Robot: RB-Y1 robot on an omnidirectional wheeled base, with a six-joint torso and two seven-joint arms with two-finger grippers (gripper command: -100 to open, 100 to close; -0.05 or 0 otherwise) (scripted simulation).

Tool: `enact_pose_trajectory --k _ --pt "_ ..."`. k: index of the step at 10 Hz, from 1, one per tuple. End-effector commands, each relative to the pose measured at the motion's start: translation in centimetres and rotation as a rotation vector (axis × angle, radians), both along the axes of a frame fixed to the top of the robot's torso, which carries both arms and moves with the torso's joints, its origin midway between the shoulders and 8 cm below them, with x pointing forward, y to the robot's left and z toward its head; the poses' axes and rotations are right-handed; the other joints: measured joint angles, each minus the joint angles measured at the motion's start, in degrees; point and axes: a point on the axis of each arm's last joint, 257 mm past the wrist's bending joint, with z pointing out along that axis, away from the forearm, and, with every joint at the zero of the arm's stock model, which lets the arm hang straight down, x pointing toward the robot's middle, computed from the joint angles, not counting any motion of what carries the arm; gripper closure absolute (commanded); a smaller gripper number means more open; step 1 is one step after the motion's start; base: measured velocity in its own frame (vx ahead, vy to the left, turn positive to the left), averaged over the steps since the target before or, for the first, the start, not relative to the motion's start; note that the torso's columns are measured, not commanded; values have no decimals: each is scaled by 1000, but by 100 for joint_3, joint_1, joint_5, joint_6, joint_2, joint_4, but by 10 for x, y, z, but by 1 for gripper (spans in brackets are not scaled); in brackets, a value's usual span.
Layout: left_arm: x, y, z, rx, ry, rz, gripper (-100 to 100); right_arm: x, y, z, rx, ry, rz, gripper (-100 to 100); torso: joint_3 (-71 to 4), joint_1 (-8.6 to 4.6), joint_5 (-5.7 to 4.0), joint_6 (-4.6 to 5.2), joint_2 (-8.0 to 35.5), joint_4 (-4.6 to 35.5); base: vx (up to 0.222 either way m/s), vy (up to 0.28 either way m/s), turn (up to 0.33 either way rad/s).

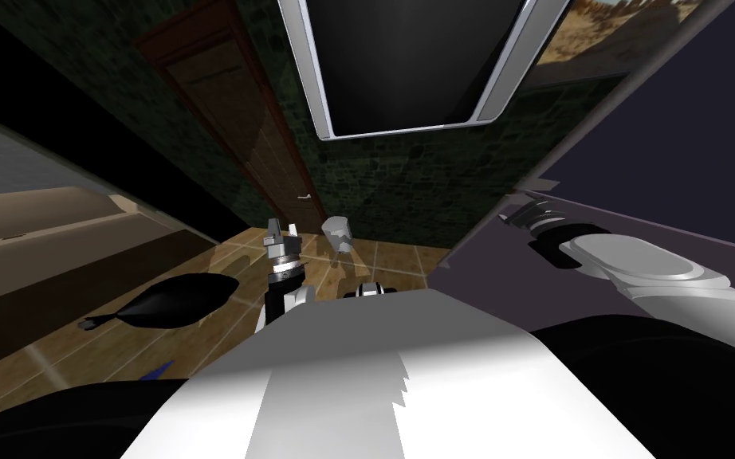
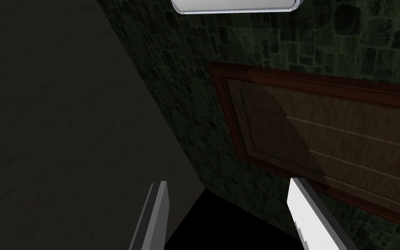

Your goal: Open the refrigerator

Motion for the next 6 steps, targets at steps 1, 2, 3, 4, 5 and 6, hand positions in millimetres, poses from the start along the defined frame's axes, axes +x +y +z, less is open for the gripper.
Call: enact_pose_trajectory --k 1,2,3,4,5,6 --pt "0 0 0 0 0 0 0 -5 -14 1 0 -4 -28 -100 4 7 -5 1 2 -1 -53 15 46" --pt "0 0 0 0 0 0 0 0 4 1 -3 -2 9 100 2 8 -6 18 -5 -3 67 -24 -275" --pt "0 0 0 0 0 0 0 0 4 1 -4 -2 10 100 5 -7 -24 55 -7 -11 106 -30 -182" --pt "0 0 0 0 0 0 0 4 16 1 -4 -1 36 100 12 -35 -60 40 -2 -25 91 -18 -211" --pt "0 0 0 0 0 0 0 8 28 0 -4 -1 60 100 15 -48 -62 33 4 -18 100 -22 -252" --pt "0 0 0 0 0 0 0 11 40 -2 -3 1 82 100 23 -50 -63 43 14 -15 115 -27 -215"
